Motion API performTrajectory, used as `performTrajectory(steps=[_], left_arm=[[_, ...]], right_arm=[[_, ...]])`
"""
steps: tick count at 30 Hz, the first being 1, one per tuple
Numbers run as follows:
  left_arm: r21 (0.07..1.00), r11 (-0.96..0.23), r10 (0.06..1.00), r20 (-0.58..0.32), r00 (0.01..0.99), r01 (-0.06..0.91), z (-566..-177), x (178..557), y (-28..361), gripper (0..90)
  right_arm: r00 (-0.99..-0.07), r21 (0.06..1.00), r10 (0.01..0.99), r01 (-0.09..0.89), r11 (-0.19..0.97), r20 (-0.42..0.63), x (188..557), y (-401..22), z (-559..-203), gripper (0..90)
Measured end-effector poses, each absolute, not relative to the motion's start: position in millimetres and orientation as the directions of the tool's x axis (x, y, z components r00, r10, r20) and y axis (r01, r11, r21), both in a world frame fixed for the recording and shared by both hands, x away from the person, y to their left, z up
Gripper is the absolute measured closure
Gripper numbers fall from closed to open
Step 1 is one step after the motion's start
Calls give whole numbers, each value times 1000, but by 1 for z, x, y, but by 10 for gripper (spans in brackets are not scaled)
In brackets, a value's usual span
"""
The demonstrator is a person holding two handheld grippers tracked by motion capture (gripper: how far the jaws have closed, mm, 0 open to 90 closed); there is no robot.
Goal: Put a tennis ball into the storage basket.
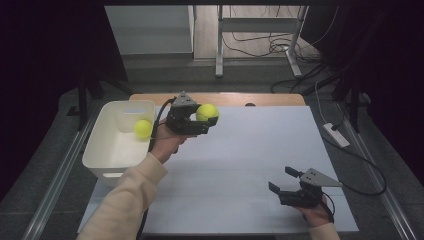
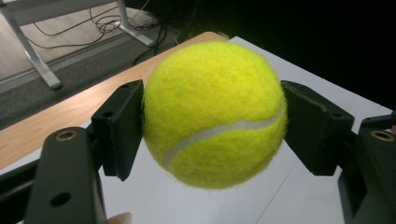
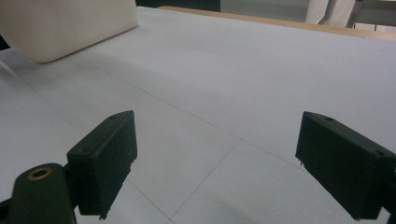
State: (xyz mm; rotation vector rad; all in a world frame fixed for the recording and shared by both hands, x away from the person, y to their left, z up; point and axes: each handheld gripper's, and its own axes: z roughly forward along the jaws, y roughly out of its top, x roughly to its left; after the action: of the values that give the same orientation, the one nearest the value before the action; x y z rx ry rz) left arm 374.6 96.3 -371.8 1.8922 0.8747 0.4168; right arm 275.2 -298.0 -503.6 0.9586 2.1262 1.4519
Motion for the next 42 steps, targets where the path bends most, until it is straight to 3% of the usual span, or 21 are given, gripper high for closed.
performTrajectory(steps=[42], left_arm=[[897, -224, 771, -76, 632, 381, -352, 364, 141, 271]], right_arm=[[-682, 920, 729, 316, 231, 51, 275, -298, -503, 125]])
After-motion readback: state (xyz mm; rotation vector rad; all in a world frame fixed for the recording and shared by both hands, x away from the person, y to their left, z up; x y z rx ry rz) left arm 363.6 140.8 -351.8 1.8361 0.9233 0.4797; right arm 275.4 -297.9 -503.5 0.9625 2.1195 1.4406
